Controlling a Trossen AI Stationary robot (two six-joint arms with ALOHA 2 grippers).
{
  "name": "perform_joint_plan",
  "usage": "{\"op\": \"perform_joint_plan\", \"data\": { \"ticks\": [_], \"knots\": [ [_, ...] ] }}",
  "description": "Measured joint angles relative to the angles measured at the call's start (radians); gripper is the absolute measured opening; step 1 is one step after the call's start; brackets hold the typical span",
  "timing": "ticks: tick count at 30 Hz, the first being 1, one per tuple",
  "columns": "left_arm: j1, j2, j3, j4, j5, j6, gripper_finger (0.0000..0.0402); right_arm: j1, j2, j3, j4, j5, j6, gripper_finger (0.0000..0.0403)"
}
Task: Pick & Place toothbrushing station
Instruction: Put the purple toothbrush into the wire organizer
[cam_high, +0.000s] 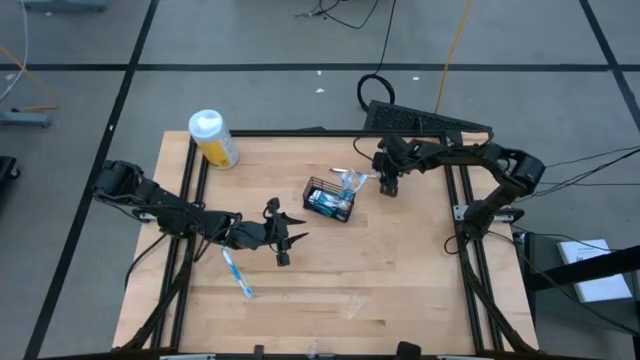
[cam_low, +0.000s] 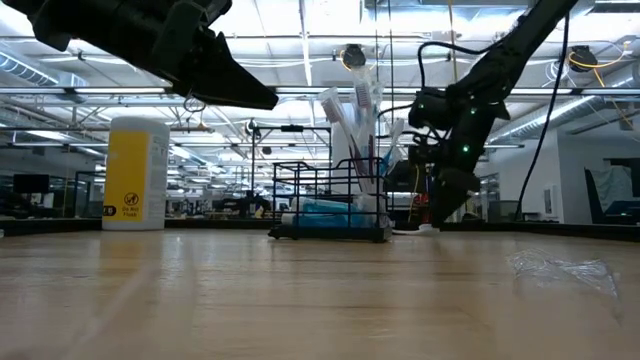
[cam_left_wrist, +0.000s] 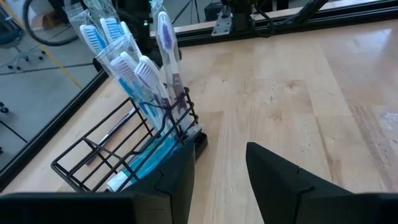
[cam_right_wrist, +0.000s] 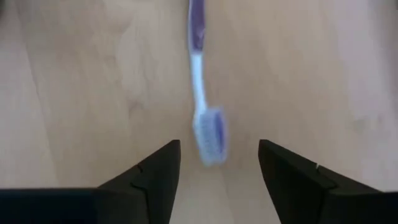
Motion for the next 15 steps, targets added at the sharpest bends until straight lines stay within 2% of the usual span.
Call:
{"op": "perform_joint_plan", "data": {
  "ticks": [10, 15],
  "knots": [
    [0.0, 0.0, 0.0, -0.002, 0.0, -0.001, 0.0152, 0.003, 0.112, 0.064, -0.025, -0.031, -0.008, 0.0198],
    [0.0, 0.0, 0.0, -0.008, 0.0, -0.004, 0.0152, 0.015, 0.106, 0.063, -0.019, -0.028, -0.004, 0.0154]
  ]
}}
